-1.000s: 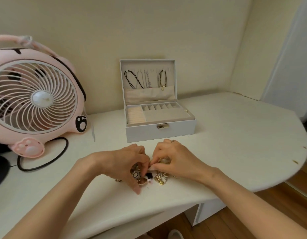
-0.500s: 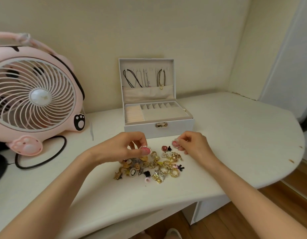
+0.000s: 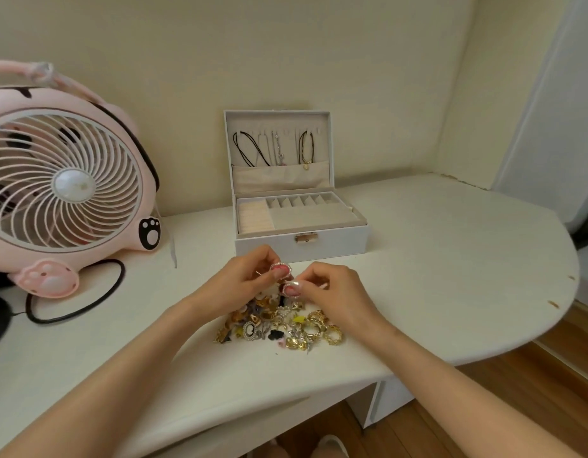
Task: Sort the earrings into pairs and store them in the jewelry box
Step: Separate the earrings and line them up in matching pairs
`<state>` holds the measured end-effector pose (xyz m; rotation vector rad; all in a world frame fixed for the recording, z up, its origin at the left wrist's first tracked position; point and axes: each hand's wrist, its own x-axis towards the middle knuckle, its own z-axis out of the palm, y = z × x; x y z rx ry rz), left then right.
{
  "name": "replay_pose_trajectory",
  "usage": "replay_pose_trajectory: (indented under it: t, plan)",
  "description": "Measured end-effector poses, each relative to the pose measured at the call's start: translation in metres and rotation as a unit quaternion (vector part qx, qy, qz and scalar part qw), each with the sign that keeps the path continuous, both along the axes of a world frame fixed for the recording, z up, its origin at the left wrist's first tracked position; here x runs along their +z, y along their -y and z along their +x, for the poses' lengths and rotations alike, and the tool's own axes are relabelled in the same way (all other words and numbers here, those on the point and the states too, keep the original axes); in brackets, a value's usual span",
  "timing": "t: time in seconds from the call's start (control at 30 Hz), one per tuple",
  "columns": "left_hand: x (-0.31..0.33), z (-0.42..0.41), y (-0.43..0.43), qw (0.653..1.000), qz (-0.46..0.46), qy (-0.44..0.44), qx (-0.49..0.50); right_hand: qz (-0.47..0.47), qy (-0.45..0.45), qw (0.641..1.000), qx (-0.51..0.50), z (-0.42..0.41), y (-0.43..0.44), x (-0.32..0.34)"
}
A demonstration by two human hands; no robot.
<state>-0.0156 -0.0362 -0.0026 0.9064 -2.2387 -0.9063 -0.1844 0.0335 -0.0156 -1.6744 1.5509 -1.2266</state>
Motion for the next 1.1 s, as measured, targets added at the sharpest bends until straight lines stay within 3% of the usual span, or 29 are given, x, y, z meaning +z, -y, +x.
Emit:
replay_pose_trajectory:
  t: [0.17,0.4,0.63,0.73,0.8,0.87,0.93,1.1]
  plan:
    - [0.001,-0.001,0.000,0.998,0.020,-0.057,0.022,-0.003,0.071,0.990,-0.123,-0.035,0.006,0.012]
    - [0.014,-0.024,0.002,1.000,0.005,0.011,-0.023,0.056,0.125,0.979,-0.154,-0.057,0.001,0.003]
    - [0.017,-0.052,0.008,0.999,-0.013,0.032,-0.039,0.074,-0.075,0.970,-0.217,-0.047,0.014,-0.002]
    - [0.009,-0.059,0.012,0.999,-0.013,0.020,-0.032,0.048,-0.088,0.969,-0.228,-0.050,0.014,0.000]
    - [0.006,-0.061,0.013,1.000,0.006,-0.013,-0.023,0.008,-0.018,0.982,-0.190,-0.054,0.010,0.008]
    - [0.007,-0.064,0.012,0.999,0.011,-0.042,-0.018,0.033,0.065,0.995,-0.073,-0.052,0.004,0.017]
    - [0.011,-0.067,0.010,0.997,0.018,-0.065,-0.025,0.053,0.058,0.997,-0.009,-0.047,0.001,0.020]
    - [0.018,-0.068,0.006,0.997,0.027,-0.074,-0.005,0.015,0.092,0.994,-0.058,-0.052,0.009,0.021]
